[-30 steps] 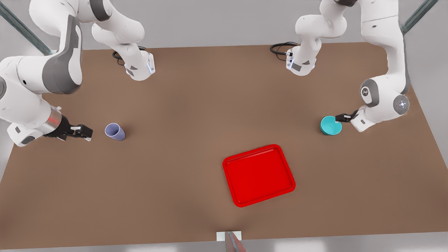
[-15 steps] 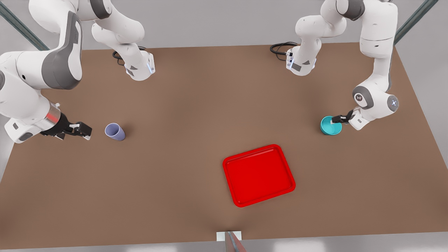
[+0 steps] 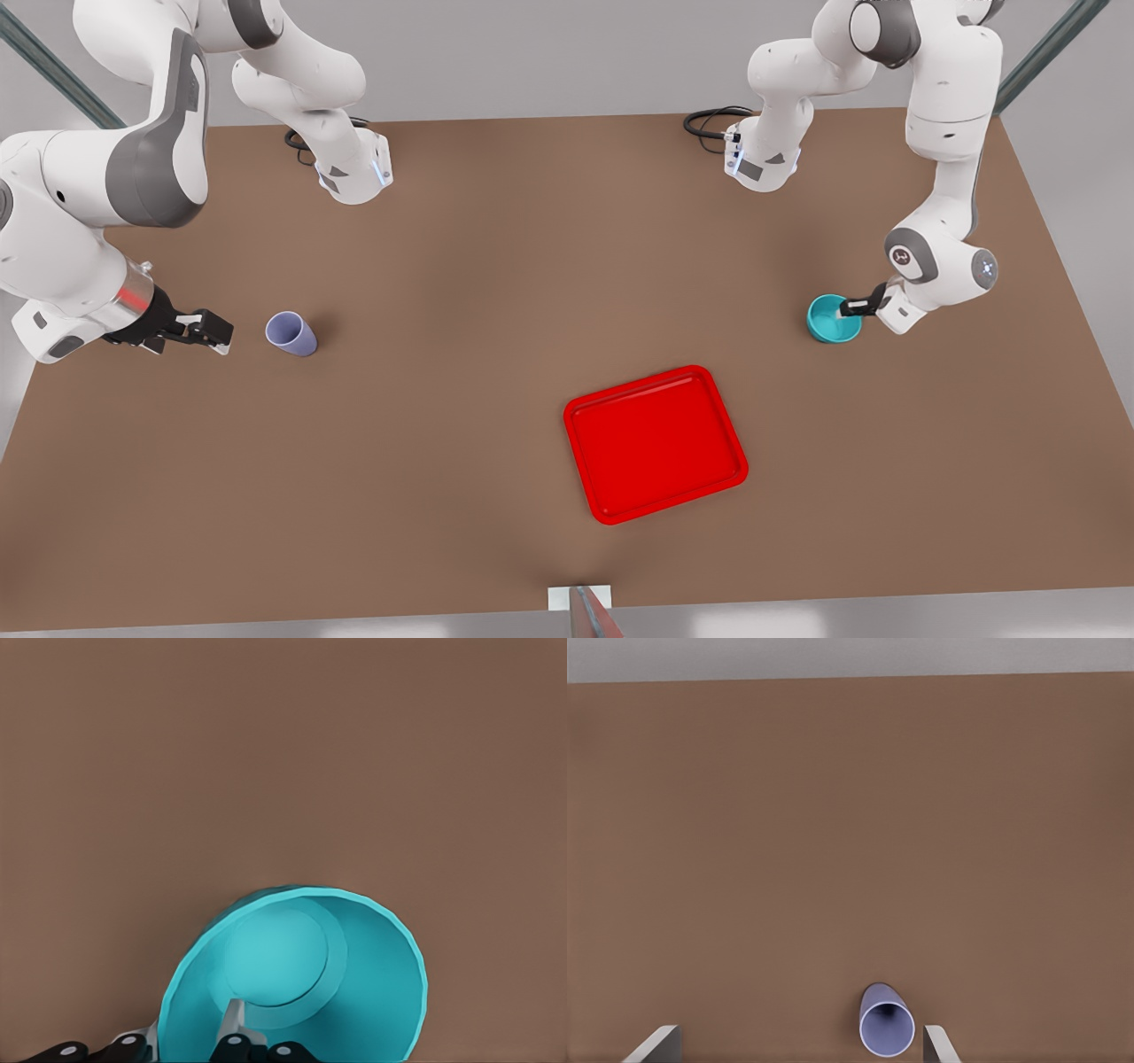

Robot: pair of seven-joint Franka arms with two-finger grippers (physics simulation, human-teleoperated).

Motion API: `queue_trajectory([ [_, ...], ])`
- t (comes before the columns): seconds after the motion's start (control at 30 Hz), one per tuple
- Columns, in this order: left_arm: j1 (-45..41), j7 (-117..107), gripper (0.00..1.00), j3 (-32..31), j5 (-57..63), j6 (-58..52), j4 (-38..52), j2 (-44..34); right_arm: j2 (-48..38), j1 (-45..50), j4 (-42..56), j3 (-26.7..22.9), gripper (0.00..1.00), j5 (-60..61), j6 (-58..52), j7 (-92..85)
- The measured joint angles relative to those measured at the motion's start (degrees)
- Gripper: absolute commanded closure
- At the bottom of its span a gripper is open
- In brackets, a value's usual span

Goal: Place the bowl on the tray with the left arm and the cup on the tray with the right arm

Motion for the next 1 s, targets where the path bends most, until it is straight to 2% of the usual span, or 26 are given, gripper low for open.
queue_trajectory([
  [0.3, -0.39, -3.88, 0.79, -0.16, -2.03, -3.55, 1.93, -0.49, -0.01, 0.0, 0.0, 0.0, 0.0, 0.07, -0.01, 0.0],
  [0.37, -2.91, -10.03, 0.79, -0.46, -0.74, -8.65, 5.43, -2.04, -0.04, 0.0, 0.0, 0.0, 0.0, 0.1, -0.01, 0.0],
  [0.43, -11.14, -22.87, 0.79, -0.78, 0.96, -11.41, 11.55, -1.47, -0.04, 0.0, 0.0, 0.0, 0.0, 0.14, -0.01, 0.0],
  [0.47, -17.05, -33.5, 0.79, -0.85, 1.81, -13.47, 17.48, 0.72, 0.0, 0.0, 0.0, 0.0, 0.0, 0.14, -0.01, 0.0],
  [0.5, -19.22, -45.33, 0.79, -4.08, 2.45, -17.62, 27.04, 5.06, -0.01, 0.0, 0.0, 0.0, 0.0, 0.14, -0.01, 0.0],
  [0.57, -19.42, -62.03, 0.79, -10.35, 3.07, -19.84, 40.85, 11.95, -0.05, 0.0, 0.0, 0.0, 0.0, 0.14, -0.01, 0.0],
  [0.67, -23.44, -73.54, 0.79, -10.81, 3.04, -19.15, 54.82, 22.58, 0.0, 0.0, 0.0, 0.0, 0.0, 0.14, -0.09, 0.0],
  [0.87, -24.08, -72.37, 0.79, -10.89, 5.19, -16.53, 52.76, 26.58, -0.01, 0.0, 0.0, -0.09, 0.0, 0.15, -0.1, 0.0],
  [0.9, -23.89, -71.79, 0.75, -10.92, 5.58, -16.04, 52.75, 26.85, 0.0, 0.0, 0.0, -0.09, 0.0, 0.14, -0.1, 0.0],
  [0.93, -23.64, -71.29, 0.06, -10.98, 5.48, -15.65, 52.75, 27.21, 0.0, 0.02, 0.0, -0.08, 0.0, 0.14, -0.1, 0.0],
  [0.97, -23.64, -71.17, 0.0, -10.99, 4.37, -15.54, 52.74, 27.31, 0.0, -0.01, 0.0, -0.09, 0.0, 0.14, -0.1, 0.0],
  [1.0, -23.64, -71.17, 0.0, -10.99, 3.38, -15.54, 52.74, 27.23, 0.0, 0.0, -0.05, -0.09, 0.0, 0.14, -0.1, 0.0],
])
